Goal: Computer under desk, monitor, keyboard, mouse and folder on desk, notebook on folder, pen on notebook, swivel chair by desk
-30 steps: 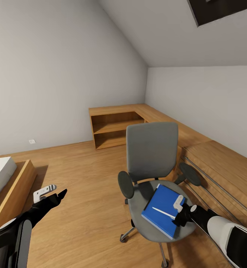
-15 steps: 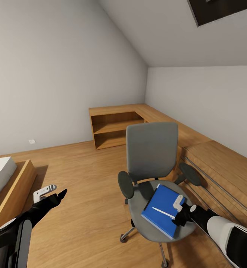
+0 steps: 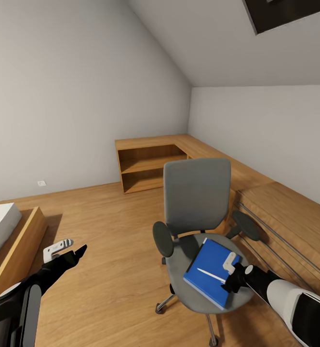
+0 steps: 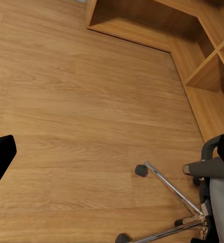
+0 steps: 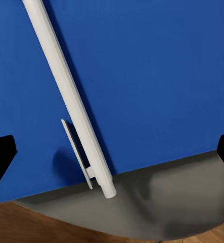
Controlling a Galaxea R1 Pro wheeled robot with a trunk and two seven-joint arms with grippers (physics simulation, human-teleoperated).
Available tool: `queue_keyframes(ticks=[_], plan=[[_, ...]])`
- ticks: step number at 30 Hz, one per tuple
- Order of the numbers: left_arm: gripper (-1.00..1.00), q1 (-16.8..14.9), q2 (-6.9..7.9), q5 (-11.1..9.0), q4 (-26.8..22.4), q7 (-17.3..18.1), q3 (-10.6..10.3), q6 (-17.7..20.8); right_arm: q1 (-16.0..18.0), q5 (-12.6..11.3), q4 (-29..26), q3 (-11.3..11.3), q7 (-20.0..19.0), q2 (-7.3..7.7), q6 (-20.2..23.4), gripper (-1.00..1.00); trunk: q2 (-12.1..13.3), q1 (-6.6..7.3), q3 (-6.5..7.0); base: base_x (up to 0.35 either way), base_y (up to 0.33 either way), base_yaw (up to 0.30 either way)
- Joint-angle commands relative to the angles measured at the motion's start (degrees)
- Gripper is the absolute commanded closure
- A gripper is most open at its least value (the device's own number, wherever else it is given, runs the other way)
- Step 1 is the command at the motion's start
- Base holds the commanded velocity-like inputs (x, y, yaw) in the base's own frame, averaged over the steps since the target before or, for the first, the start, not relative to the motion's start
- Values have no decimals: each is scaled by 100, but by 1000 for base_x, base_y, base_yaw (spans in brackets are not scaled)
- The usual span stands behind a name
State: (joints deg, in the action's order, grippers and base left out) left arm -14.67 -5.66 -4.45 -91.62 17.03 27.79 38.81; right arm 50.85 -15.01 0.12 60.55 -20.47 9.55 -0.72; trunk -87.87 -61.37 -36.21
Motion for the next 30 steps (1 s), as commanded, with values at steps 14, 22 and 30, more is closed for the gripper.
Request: queue_keyframes(ticks=[14, 22, 30], plan=[[-100, -5, -6, -44, -5, 11, 16, 48, 4, -68, -10, 53, -151, -129, -7, -100, -3, 0, -5, 0, 0, 0], [-100, -4, -6, -45, -5, 11, 16, 48, 4, -58, -8, 53, -386, -146, -7, -100, -3, 0, -5, 0, 0, 0], [-100, -8, -6, -45, -5, 11, 16, 48, 4, -55, -8, 53, -425, -147, -7, -100, -3, 0, -5, 0, 0, 0]])
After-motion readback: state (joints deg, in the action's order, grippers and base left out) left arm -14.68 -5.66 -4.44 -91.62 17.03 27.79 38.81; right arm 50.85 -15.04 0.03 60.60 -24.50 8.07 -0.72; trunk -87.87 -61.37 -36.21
